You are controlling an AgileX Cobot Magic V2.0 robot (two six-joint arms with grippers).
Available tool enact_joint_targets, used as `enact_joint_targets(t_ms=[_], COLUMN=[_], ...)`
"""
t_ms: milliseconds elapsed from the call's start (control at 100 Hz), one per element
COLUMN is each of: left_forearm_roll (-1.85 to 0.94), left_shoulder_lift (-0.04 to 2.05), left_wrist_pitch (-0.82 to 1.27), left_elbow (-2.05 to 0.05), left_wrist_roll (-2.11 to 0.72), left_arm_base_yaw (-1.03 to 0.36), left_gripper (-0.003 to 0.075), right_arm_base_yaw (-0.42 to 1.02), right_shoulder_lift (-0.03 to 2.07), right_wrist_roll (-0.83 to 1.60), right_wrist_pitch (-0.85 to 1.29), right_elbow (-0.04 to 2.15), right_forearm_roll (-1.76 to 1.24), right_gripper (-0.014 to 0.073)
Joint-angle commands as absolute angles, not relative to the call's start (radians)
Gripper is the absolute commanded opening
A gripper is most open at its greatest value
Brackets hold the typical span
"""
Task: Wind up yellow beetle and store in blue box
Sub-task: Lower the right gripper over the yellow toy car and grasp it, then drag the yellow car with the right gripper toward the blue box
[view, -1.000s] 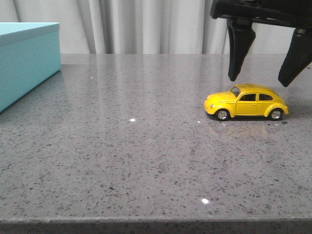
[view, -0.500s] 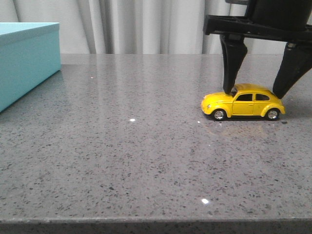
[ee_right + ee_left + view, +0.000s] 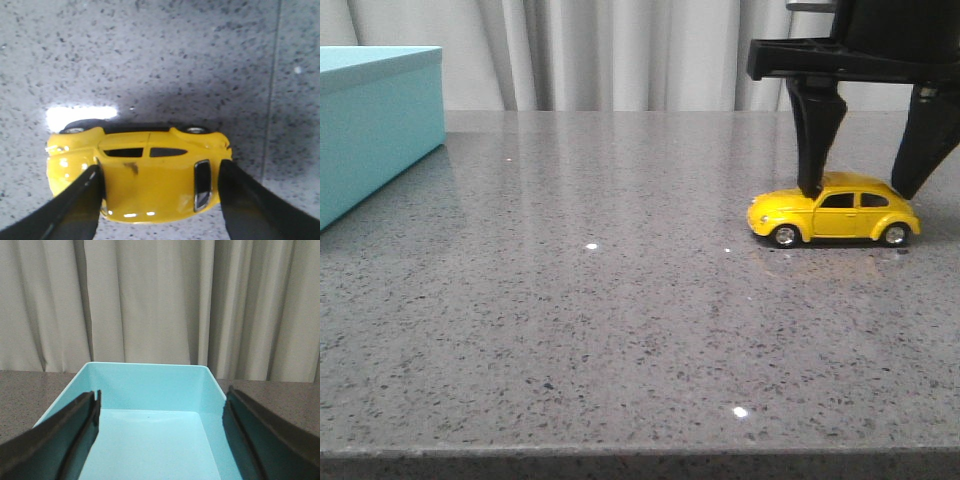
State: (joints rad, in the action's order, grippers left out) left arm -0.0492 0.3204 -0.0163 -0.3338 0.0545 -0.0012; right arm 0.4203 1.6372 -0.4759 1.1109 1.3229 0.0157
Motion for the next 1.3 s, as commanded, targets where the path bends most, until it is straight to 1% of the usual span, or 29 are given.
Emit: enact_joint_targets(t_ms=[0, 120, 410, 720, 880, 1030, 1290], left_forearm_roll=[-0.055, -0.055, -0.055, -0.055, -0.055, -0.055, -0.065], left_shoulder_lift=[0.337, 0.337, 0.337, 0.337, 0.337, 0.337, 0.337], left_wrist_pitch=[-0.089, -0.089, -0.089, -0.089, -0.091, -0.098, -0.098], left_elbow=[-0.37, -0.37, -0.37, -0.37, -0.37, -0.37, -0.368], left_wrist_roll=[0.057, 0.057, 0.057, 0.057, 0.057, 0.057, 0.059], left_arm_base_yaw=[-0.009, -0.009, -0.009, -0.009, -0.009, -0.009, -0.009], left_gripper=[0.0491, 0.0491, 0.0491, 0.0491, 0.0491, 0.0491, 0.0491], right_arm_base_yaw=[0.417, 0.41, 0.319, 0.228, 0.226, 0.228, 0.275], right_shoulder_lift=[1.602, 1.602, 1.583, 1.488, 1.415, 1.305, 1.145], right_wrist_roll=[-0.479, -0.494, -0.494, -0.493, -0.491, -0.487, -0.443], right_wrist_pitch=[1.162, 1.2, 1.288, 1.268, 1.22, 1.165, 1.101], right_elbow=[1.345, 1.343, 1.34, 1.242, 1.237, 1.237, 1.235], right_forearm_roll=[0.098, 0.145, 0.225, 0.297, 0.297, 0.241, 0.199], right_gripper=[0.0486, 0.0486, 0.0486, 0.0486, 0.0486, 0.0486, 0.0486])
